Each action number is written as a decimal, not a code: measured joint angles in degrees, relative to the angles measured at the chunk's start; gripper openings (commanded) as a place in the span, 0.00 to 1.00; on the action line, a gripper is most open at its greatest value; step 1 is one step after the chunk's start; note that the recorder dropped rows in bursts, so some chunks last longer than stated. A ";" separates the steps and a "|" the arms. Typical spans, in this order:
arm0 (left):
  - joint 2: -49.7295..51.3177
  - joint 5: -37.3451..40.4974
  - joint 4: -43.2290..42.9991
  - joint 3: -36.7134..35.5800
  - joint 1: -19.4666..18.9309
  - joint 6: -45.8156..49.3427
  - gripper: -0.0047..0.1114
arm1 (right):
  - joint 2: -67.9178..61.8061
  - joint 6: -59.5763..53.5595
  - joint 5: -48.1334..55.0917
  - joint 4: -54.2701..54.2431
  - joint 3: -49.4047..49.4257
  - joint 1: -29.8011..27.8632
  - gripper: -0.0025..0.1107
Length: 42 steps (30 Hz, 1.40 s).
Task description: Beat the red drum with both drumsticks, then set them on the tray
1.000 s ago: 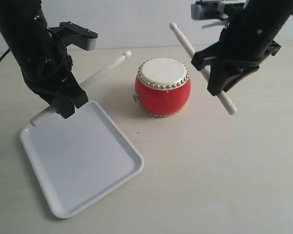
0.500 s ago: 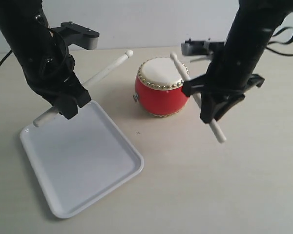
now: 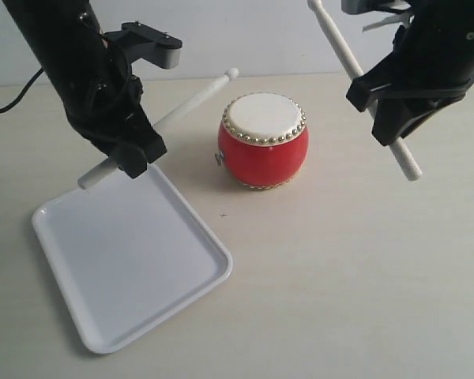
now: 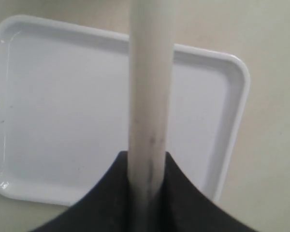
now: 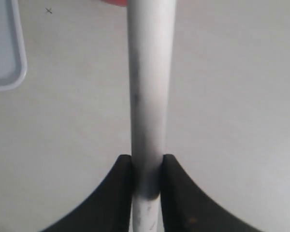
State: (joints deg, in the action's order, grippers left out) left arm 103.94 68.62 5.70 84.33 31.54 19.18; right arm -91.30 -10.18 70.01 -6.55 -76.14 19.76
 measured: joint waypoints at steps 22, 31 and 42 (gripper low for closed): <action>14.51 1.41 -3.58 6.90 2.75 -1.20 0.04 | 0.04 -0.12 0.25 0.30 3.83 -0.22 0.02; 3.39 1.30 -3.31 7.26 -0.37 -1.20 0.04 | -0.06 -2.65 0.25 -7.80 3.83 -0.22 0.02; -1.98 1.41 -0.61 3.41 -3.61 -1.33 0.04 | -7.91 -2.77 0.25 -8.08 3.83 2.08 0.02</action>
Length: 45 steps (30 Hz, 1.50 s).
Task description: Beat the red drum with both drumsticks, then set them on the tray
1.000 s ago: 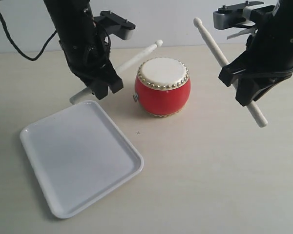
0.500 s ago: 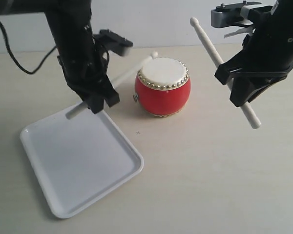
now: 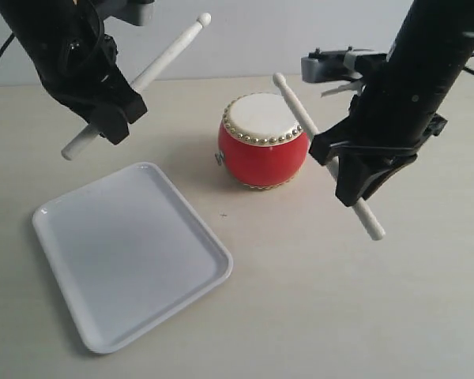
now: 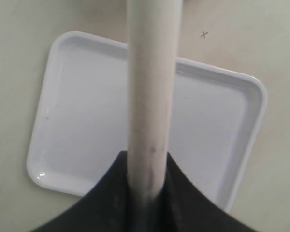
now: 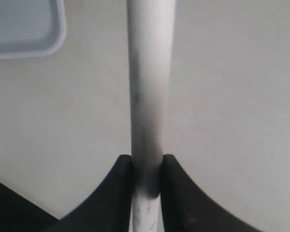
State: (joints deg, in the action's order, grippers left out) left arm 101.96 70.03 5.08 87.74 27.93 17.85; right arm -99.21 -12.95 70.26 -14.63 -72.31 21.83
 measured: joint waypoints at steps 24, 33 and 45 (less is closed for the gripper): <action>5.38 0.12 0.47 1.42 2.19 3.31 0.04 | 6.51 0.56 -0.27 6.76 -6.76 0.10 0.02; 12.80 0.00 -1.25 8.18 6.81 3.31 0.04 | 6.65 0.66 -0.27 7.88 -6.76 0.10 0.02; 17.78 0.00 -2.41 7.64 5.56 2.08 0.04 | 6.65 0.66 -0.27 7.88 -6.76 0.10 0.02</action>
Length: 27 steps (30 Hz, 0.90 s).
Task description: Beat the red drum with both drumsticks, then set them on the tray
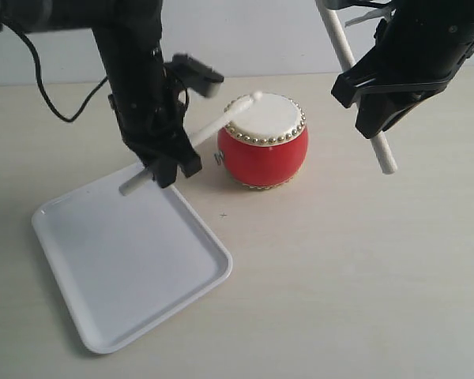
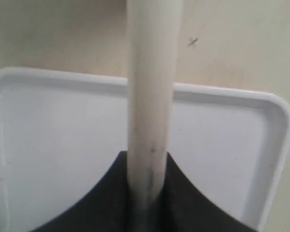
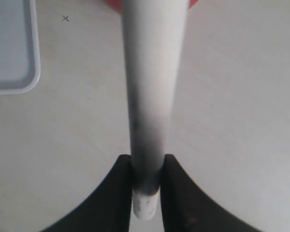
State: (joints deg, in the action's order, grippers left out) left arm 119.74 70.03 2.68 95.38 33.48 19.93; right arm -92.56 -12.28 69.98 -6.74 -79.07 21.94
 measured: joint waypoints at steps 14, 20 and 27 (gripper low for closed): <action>-11.67 -0.11 -1.38 -1.96 -3.37 -0.93 0.04 | -1.37 -0.55 0.27 -7.18 0.00 0.00 0.02; -14.87 0.00 -1.72 -1.96 -5.10 -3.43 0.04 | -12.44 -0.31 0.27 -10.01 0.00 0.00 0.02; -15.97 0.00 -0.64 -1.96 -4.90 -4.04 0.04 | -21.50 3.28 0.13 -5.37 2.11 0.00 0.02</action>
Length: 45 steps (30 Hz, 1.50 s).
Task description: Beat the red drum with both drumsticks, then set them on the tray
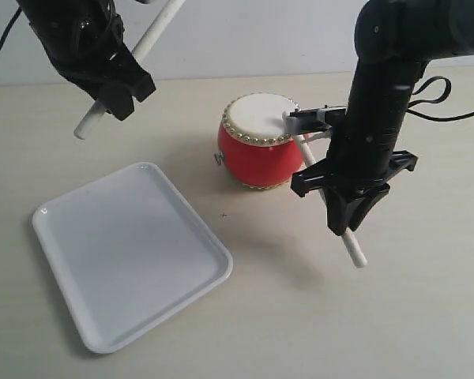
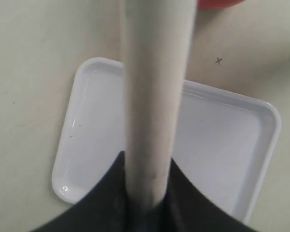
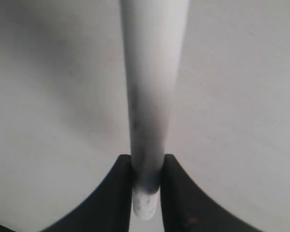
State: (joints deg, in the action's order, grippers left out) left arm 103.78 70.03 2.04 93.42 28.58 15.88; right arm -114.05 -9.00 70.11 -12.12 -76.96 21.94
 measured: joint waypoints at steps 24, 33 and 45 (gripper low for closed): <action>14.96 0.00 0.79 2.95 6.65 3.63 0.04 | 18.08 -1.35 -0.15 5.85 0.21 0.00 0.02; 18.90 0.00 -0.79 0.27 6.65 3.22 0.04 | 18.08 -1.84 -0.03 5.85 0.21 0.00 0.02; 3.84 -0.71 5.22 -3.24 2.09 1.07 0.04 | 18.08 -4.19 -0.03 -3.15 0.21 0.33 0.02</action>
State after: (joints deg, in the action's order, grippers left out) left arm 107.62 69.32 7.26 90.18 30.67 16.95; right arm -95.98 -13.19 70.08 -15.27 -76.75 22.26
